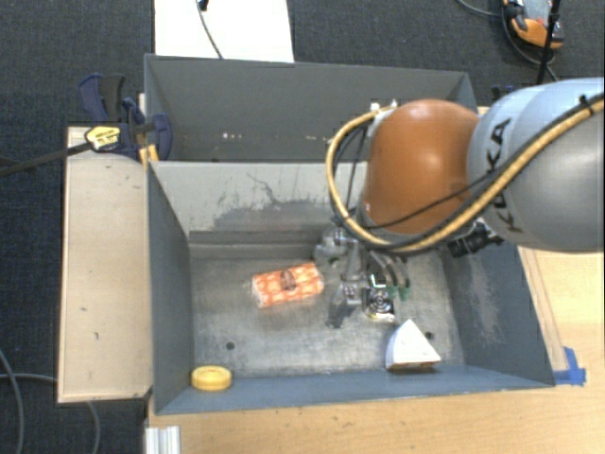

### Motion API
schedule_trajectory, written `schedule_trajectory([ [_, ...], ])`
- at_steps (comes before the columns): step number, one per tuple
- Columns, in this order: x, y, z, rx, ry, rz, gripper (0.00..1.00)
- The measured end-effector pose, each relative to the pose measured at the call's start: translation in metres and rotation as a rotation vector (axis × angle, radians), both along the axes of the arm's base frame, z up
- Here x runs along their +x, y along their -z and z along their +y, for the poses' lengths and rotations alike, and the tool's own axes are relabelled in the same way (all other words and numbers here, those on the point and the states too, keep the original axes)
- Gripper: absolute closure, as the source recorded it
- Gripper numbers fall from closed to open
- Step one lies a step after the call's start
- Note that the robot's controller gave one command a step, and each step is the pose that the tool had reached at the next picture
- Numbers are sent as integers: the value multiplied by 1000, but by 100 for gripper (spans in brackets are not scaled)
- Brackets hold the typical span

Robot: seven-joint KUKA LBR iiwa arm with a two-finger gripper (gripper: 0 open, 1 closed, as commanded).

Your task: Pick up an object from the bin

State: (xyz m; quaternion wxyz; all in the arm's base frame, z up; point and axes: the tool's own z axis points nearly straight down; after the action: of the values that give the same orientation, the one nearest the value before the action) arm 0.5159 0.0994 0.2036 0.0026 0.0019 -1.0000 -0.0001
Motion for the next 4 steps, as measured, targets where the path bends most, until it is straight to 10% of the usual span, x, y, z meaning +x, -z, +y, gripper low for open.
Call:
schedule_trajectory([
  [2,13,35,13,2,57,-16,0],
  [3,36,128,74,7,153,-21,100],
  [4,36,128,74,7,154,-21,100],
])
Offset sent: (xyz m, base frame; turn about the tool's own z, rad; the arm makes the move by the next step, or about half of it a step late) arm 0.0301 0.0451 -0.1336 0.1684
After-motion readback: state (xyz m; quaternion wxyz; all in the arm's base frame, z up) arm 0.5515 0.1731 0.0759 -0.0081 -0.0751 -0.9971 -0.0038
